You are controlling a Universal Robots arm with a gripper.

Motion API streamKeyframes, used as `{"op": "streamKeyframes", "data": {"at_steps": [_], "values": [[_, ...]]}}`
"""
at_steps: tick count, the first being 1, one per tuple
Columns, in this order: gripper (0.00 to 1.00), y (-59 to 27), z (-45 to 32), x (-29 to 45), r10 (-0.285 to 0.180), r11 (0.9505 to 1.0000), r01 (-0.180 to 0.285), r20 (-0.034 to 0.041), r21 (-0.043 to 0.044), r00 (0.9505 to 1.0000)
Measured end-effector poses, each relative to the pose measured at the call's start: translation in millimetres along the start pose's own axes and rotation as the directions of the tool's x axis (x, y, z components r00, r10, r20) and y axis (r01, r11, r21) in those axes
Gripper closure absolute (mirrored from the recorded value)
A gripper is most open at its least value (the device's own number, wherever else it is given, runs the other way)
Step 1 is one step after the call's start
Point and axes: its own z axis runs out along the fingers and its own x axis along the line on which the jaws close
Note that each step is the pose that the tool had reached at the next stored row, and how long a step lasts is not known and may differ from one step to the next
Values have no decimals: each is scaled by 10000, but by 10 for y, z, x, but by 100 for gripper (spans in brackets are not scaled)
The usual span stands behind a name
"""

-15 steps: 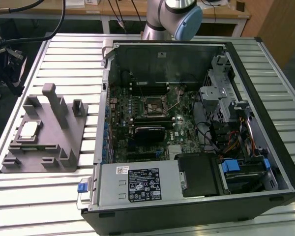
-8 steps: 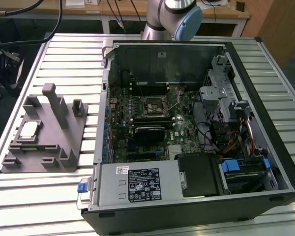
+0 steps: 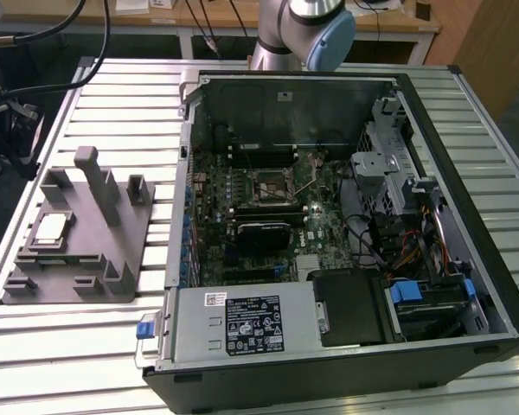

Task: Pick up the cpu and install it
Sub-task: 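Pick up the cpu and move it towards the insertion slot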

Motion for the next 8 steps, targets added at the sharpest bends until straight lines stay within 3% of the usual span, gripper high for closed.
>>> {"op": "streamKeyframes", "data": {"at_steps": [8], "values": [[89, -16, 142, 142, 4, 10000, -4, 1, -1, 10000]]}}
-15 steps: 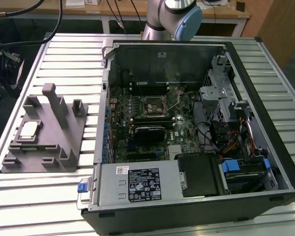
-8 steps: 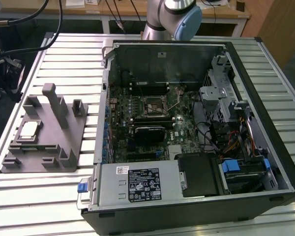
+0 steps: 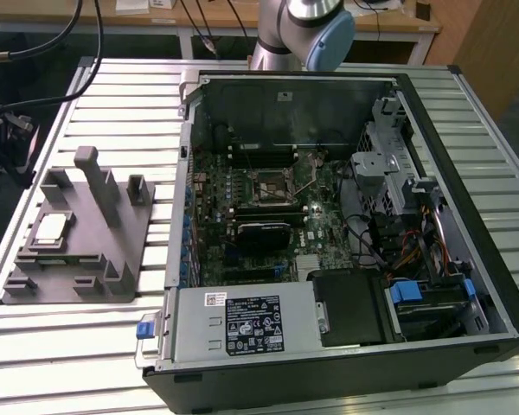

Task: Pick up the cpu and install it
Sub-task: 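Pick up the cpu and move it towards the insertion slot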

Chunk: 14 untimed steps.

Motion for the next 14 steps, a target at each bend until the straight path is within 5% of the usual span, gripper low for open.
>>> {"op": "streamKeyframes", "data": {"at_steps": [14], "values": [[89, -49, 249, 70, 2, 10000, -2, -10, 1, 10000]]}}
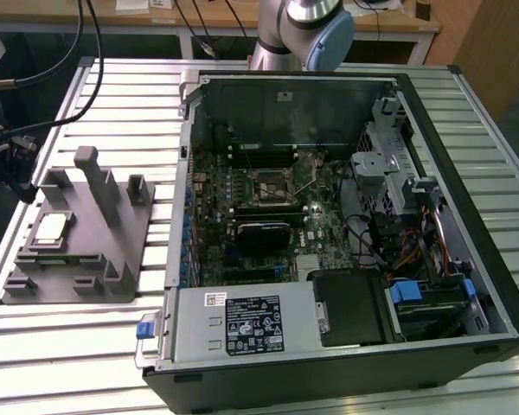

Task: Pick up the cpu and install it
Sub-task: 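Pick up the cpu and move it towards the insertion slot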

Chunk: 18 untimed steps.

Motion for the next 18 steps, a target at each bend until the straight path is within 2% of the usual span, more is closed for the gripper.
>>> {"op": "streamKeyframes", "data": {"at_steps": [6, 18], "values": [[89, -71, 102, -3, 1, 10000, -1, -16, 0, 10000], [89, -68, 321, 4, 3, 10000, -3, -66, 5, 10000]]}}
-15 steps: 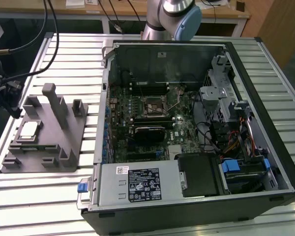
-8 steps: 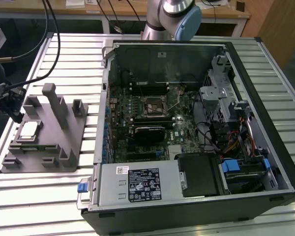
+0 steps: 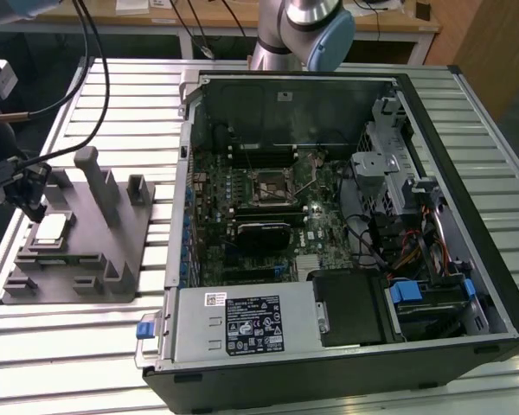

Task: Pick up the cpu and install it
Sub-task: 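Pick up the cpu and move it towards the insertion slot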

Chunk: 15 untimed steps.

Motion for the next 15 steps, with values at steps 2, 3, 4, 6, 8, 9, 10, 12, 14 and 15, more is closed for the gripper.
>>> {"op": "streamKeyframes", "data": {"at_steps": [2, 3, 4, 6, 8, 9, 10, 12, 14, 15], "values": [[89, 8, 35, 1, 0, 10000, 0, 0, -1, 10000], [89, 13, 51, 2, 0, 10000, 0, 0, -1, 10000], [89, 19, 67, 3, 0, 10000, 0, 1, -1, 10000], [89, 32, 93, 6, 0, 10000, 0, 0, -1, 10000], [89, 43, 120, 11, 0, 10000, 0, 0, 0, 10000], [89, 45, 139, 15, 0, 10000, 0, -1, 0, 10000], [89, 46, 158, 18, 0, 10000, 0, 0, 0, 10000], [89, 46, 194, 24, -1, 10000, 1, 0, 0, 10000], [89, 46, 227, 28, 0, 10000, 0, -2, 2, 10000], [89, 45, 244, 29, -1, 10000, 1, -3, 2, 10000]]}}
